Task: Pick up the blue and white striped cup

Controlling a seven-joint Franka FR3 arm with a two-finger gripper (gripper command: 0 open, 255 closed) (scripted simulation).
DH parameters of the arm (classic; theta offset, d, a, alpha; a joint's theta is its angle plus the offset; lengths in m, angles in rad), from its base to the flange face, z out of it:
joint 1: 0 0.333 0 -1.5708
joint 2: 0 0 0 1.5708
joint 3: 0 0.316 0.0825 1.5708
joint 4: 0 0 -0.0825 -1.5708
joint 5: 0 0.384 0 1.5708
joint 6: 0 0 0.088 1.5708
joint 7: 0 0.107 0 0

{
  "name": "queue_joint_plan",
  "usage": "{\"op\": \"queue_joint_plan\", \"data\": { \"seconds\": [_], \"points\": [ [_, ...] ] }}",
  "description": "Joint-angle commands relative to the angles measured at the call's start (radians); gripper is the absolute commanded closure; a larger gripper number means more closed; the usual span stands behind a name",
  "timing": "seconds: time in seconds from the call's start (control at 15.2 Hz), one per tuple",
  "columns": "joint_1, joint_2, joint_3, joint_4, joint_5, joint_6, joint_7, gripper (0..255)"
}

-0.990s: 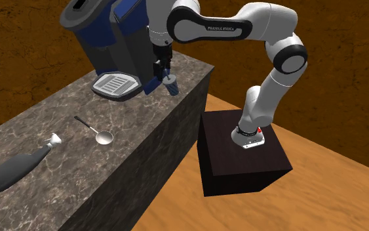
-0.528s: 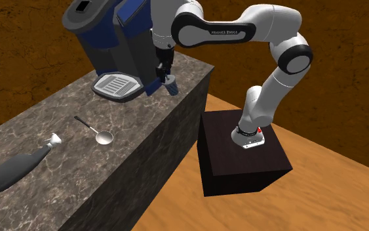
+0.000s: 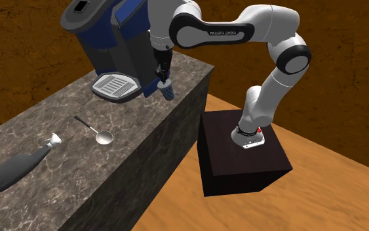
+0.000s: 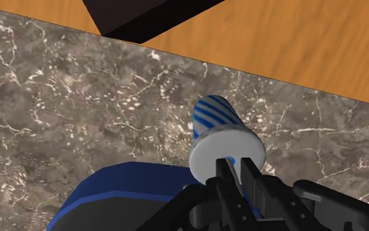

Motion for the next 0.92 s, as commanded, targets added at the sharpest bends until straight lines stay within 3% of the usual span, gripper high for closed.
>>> {"op": "queue_joint_plan", "data": {
  "seconds": [0.0,0.86],
  "points": [
    [-0.016,0.052,-0.021,-0.036,-0.003,0.013,-0.021,255],
    [-0.022,0.112,-0.014,0.212,-0.004,-0.175,-0.023,255]
  ]
}}
